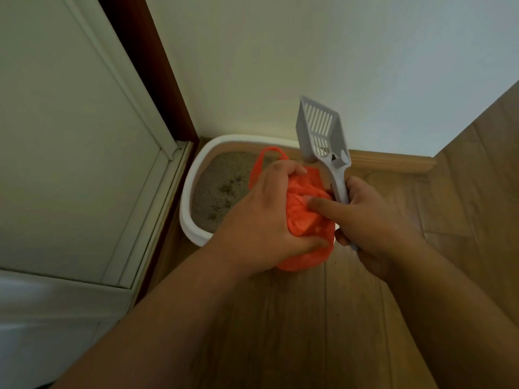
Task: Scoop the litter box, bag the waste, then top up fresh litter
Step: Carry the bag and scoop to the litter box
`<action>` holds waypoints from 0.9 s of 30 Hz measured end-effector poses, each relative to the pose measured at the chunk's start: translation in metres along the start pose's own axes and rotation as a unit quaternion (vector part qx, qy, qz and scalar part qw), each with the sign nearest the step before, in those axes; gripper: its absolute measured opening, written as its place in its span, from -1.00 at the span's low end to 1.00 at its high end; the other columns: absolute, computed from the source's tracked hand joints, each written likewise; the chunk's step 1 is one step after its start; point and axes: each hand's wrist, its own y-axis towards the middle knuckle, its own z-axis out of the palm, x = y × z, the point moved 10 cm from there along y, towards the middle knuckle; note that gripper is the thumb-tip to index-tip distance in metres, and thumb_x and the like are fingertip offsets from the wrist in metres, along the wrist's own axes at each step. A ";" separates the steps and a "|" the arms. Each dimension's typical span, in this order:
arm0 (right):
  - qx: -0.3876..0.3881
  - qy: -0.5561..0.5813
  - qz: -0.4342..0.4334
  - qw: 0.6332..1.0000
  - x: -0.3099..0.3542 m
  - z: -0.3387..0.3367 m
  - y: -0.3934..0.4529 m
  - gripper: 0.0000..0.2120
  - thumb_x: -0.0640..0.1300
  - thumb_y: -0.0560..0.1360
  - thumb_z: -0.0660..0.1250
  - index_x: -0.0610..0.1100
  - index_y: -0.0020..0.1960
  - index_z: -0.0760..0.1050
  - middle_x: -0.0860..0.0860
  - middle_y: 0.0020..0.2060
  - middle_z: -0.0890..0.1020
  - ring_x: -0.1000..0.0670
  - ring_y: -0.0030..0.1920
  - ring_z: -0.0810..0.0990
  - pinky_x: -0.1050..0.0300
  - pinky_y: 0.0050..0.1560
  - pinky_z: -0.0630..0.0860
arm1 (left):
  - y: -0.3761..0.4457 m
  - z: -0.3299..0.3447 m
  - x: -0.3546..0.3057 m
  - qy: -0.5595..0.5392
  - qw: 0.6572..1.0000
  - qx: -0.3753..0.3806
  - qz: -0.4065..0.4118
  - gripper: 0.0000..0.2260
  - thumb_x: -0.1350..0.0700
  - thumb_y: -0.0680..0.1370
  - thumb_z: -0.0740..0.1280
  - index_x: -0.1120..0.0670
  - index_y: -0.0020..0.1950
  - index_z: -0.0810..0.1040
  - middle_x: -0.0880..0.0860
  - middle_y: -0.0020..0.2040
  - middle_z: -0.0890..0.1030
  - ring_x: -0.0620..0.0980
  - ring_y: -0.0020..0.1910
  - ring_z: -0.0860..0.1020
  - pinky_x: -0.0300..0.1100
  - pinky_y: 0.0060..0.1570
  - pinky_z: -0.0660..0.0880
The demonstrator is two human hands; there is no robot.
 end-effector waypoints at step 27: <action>-0.154 -0.316 -0.046 0.935 0.011 -0.067 -0.004 -0.73 -0.05 0.55 0.42 -0.01 0.16 0.39 0.00 -0.11 0.62 -0.03 -0.36 0.66 0.16 -0.44 0.58 | -0.019 -0.071 0.041 0.182 0.973 -0.041 -0.133 -0.79 0.07 0.45 0.50 -0.07 -0.07 0.48 -0.08 0.32 0.45 -0.08 0.16 0.49 -0.11 0.05 0.49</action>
